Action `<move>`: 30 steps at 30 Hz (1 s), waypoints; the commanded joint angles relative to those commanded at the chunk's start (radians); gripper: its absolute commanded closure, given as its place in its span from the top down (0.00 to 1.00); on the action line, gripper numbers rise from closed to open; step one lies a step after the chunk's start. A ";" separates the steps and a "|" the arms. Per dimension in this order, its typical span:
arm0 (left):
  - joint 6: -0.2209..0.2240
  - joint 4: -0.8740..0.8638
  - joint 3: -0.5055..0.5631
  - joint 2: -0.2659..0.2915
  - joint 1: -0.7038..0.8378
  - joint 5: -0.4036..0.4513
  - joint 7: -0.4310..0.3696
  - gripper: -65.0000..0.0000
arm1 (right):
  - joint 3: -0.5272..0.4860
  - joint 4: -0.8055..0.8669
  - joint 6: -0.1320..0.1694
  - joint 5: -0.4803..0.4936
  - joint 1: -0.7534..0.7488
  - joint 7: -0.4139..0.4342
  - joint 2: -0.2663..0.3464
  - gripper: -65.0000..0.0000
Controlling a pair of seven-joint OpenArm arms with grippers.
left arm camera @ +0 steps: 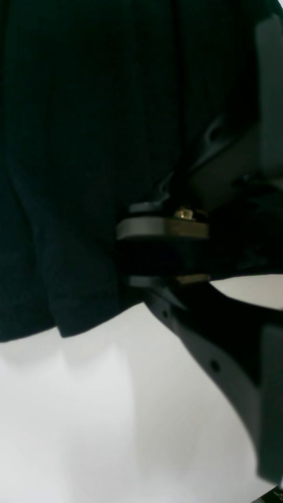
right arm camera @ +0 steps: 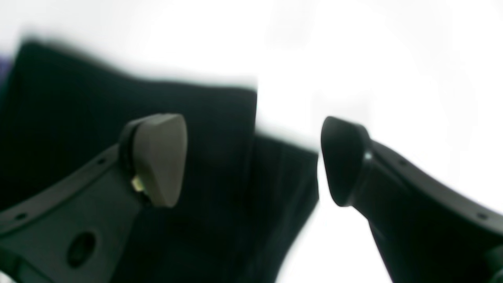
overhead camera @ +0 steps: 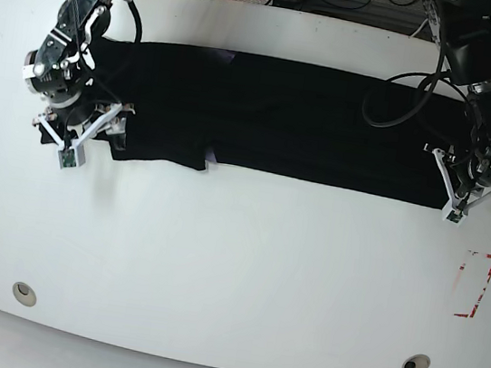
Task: Fold the T-shirt properly
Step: 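Regrasp the folded strip's ends with both grippers and straighten it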
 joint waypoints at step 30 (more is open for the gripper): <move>0.000 0.000 -0.002 -0.003 0.002 0.000 0.000 0.15 | -0.002 -0.204 0.000 0.000 0.107 0.025 -0.034 0.67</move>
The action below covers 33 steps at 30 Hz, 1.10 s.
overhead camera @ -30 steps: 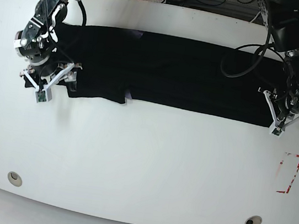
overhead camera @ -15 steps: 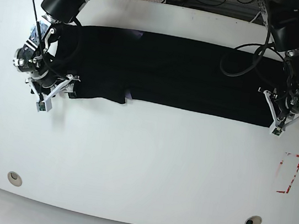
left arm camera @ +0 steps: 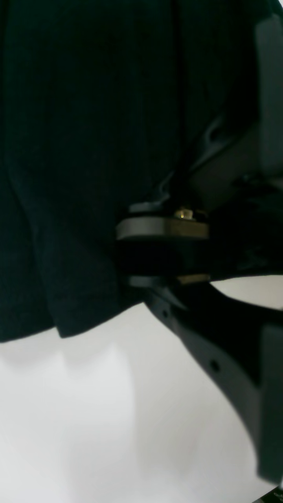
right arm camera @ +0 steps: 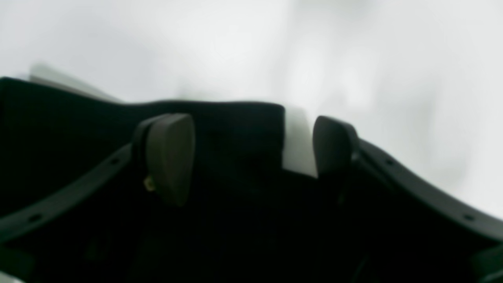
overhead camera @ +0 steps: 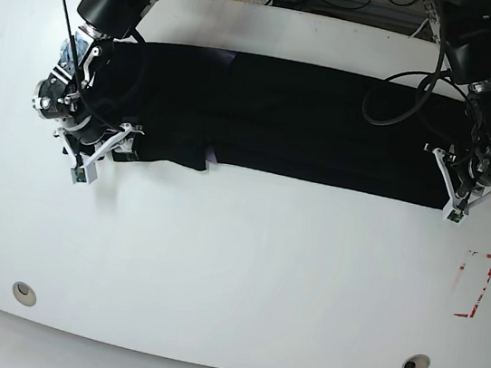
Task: Fold the T-shirt properly
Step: 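Regrasp the folded strip's ends with both grippers and straighten it, then pull the strip end with the right gripper to smooth the fold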
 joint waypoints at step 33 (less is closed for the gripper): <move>0.000 -0.003 0.000 -0.002 0.002 0.000 0.000 0.15 | -0.072 0.068 0.000 0.009 -0.034 0.048 -0.005 0.00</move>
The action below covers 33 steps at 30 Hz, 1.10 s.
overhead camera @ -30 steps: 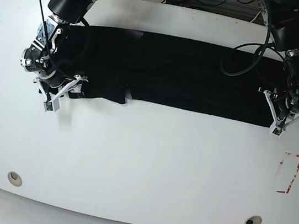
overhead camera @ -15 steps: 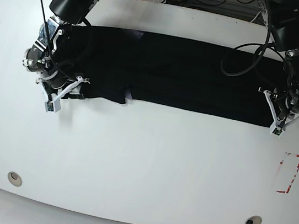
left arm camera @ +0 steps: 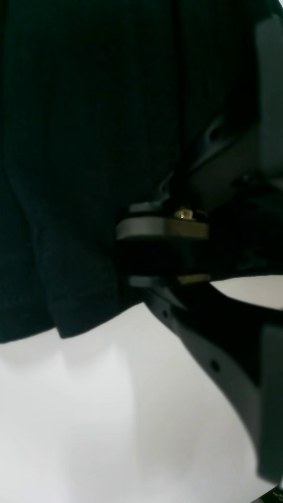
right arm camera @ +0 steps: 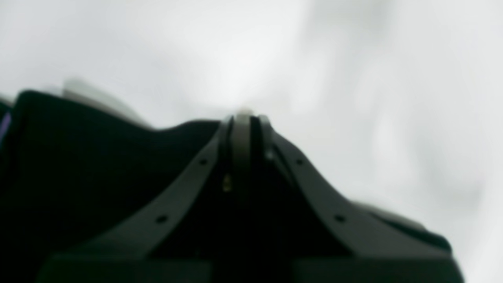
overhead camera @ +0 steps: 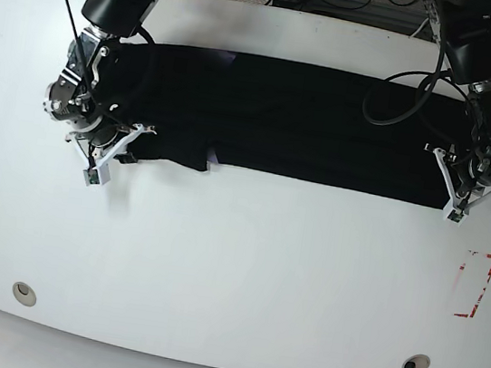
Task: Fold the T-shirt properly
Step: 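Pull the strip end with the right gripper to smooth the fold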
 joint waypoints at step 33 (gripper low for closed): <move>0.000 -0.005 0.000 -0.021 0.020 0.000 -0.003 0.15 | 0.002 0.566 0.000 0.468 -0.439 -0.267 -0.054 0.00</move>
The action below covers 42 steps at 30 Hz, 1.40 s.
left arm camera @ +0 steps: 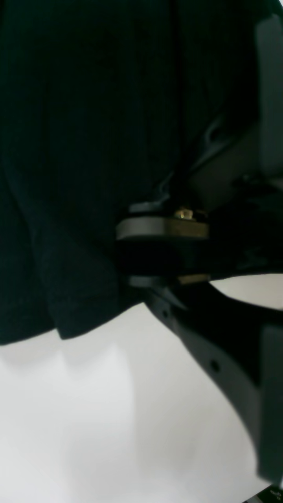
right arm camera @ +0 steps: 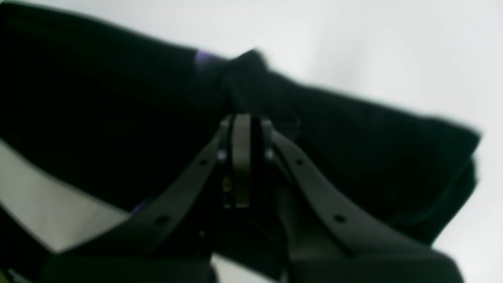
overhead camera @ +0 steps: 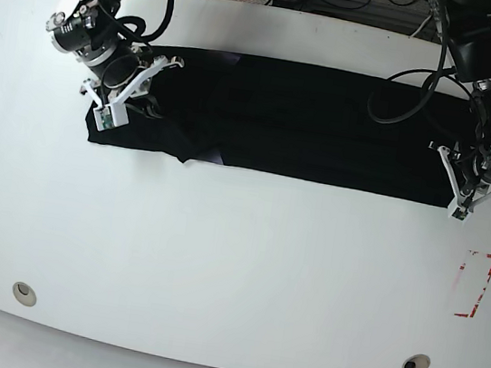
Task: Fold the T-shirt properly
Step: 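Pull the strip end with the right gripper to smooth the fold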
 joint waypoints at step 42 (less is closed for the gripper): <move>0.000 0.003 0.003 -0.021 -0.008 0.000 -0.018 0.15 | 0.060 -0.002 0.000 -0.133 -0.091 0.003 0.077 0.41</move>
